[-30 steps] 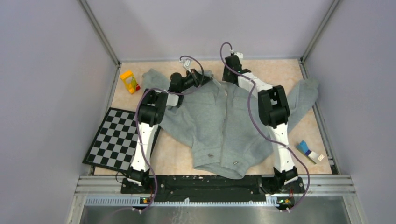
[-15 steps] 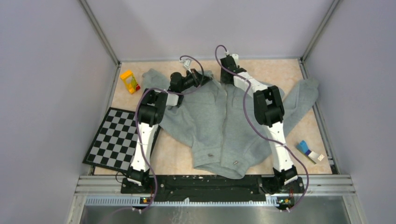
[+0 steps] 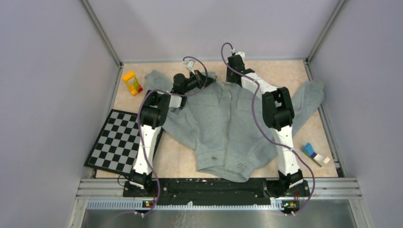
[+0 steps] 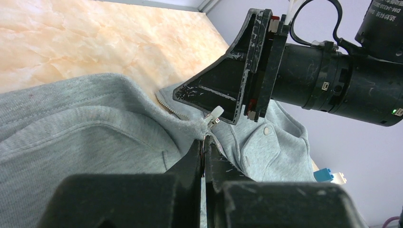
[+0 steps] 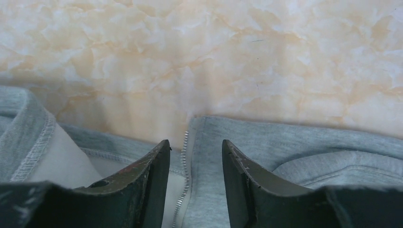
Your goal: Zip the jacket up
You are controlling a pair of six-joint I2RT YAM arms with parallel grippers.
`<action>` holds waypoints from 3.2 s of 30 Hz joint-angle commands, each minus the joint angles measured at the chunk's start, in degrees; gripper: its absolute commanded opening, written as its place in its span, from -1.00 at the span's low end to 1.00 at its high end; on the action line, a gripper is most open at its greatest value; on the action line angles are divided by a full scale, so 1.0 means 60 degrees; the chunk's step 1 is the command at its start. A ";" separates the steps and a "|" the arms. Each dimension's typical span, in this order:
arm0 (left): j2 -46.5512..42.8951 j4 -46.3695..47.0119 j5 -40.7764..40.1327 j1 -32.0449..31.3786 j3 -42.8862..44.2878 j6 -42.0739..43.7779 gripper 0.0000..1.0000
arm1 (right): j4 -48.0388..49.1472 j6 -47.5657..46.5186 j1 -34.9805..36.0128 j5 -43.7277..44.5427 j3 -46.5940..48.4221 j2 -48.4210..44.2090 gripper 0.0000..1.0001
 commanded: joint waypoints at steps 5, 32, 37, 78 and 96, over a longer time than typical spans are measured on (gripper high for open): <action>-0.0605 0.0243 -0.0005 -0.0045 -0.0001 0.0083 -1.00 | -0.0319 -0.0144 -0.0167 0.0149 0.0329 0.0051 -0.31; -0.0504 0.0109 0.0056 -0.0072 0.0131 0.0010 -1.00 | 0.1448 -0.0862 -0.0620 -0.2439 0.0123 0.0058 -1.00; -0.0401 0.0133 0.0191 -0.0072 0.0300 -0.0129 -1.00 | 0.3924 -0.1307 -0.1156 -0.4791 -0.2089 -0.1282 -0.97; 0.0081 -0.3693 0.3389 -0.0101 0.2540 0.1801 -1.00 | 0.8263 -0.1613 -0.1491 -0.9947 -0.6186 -0.3372 -1.00; 0.0155 -0.4089 0.3370 -0.0101 0.2709 0.1936 -1.00 | 0.7654 -0.2754 -0.1014 -0.8183 -0.6315 -0.3765 -1.00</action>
